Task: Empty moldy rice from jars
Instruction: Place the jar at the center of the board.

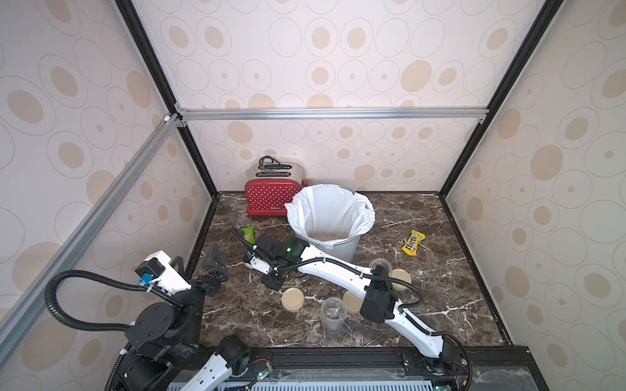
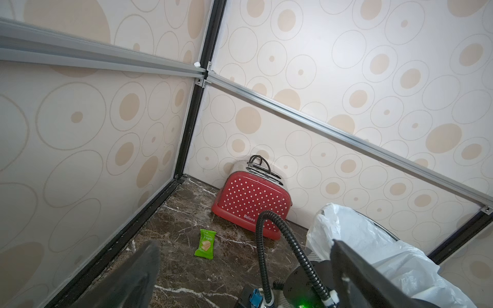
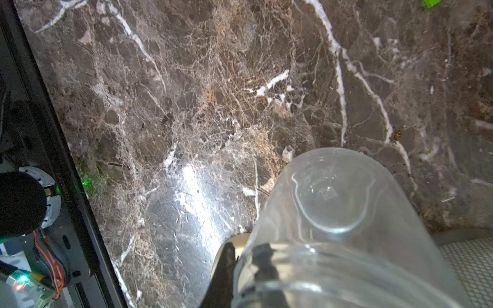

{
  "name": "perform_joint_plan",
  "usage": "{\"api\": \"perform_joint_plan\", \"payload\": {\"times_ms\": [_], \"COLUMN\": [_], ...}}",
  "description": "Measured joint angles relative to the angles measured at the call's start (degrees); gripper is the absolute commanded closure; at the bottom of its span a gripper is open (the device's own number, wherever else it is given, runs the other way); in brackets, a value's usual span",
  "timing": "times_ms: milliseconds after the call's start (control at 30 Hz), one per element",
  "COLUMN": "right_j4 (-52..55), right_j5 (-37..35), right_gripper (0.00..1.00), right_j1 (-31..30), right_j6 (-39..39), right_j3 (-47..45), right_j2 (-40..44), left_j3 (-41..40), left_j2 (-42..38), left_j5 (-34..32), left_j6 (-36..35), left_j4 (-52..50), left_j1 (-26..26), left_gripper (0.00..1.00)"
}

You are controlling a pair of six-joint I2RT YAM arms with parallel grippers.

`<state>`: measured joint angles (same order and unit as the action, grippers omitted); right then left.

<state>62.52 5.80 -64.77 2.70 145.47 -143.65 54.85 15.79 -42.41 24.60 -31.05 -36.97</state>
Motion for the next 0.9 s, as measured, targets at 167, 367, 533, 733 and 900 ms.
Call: {"api": "perform_joint_plan", "payload": {"times_ms": [167,367,533,733,900], "right_j4": [0.63,1.20,1.22,1.14,0.44], "right_j5": [0.72,1.07,1.03,-0.74,-3.02], "right_gripper": [1.00,0.99,0.89,0.71,0.62], "right_j1": [0.52,0.92,0.94,1.03,1.27], "right_j6": [0.22,0.42,0.42,0.46,0.35], "right_j3": [0.00,-0.02,-0.02,-0.02,-0.02], "right_j2": [-1.40,-2.43,-2.43,-2.43,-2.43], "left_j3": [-0.02,-0.02,-0.07,-0.20,-0.24], "left_j2": [0.00,0.00,0.00,0.00,0.00], "left_j5": [0.00,0.00,0.00,0.00,0.02], "left_j6": [0.02,0.04,0.07,0.15,0.26], "left_j4": [0.02,0.00,0.00,0.00,0.00], "left_j1": [0.00,0.00,0.00,0.00,0.00], "left_gripper": [0.01,0.01,0.01,0.01,0.01]}}
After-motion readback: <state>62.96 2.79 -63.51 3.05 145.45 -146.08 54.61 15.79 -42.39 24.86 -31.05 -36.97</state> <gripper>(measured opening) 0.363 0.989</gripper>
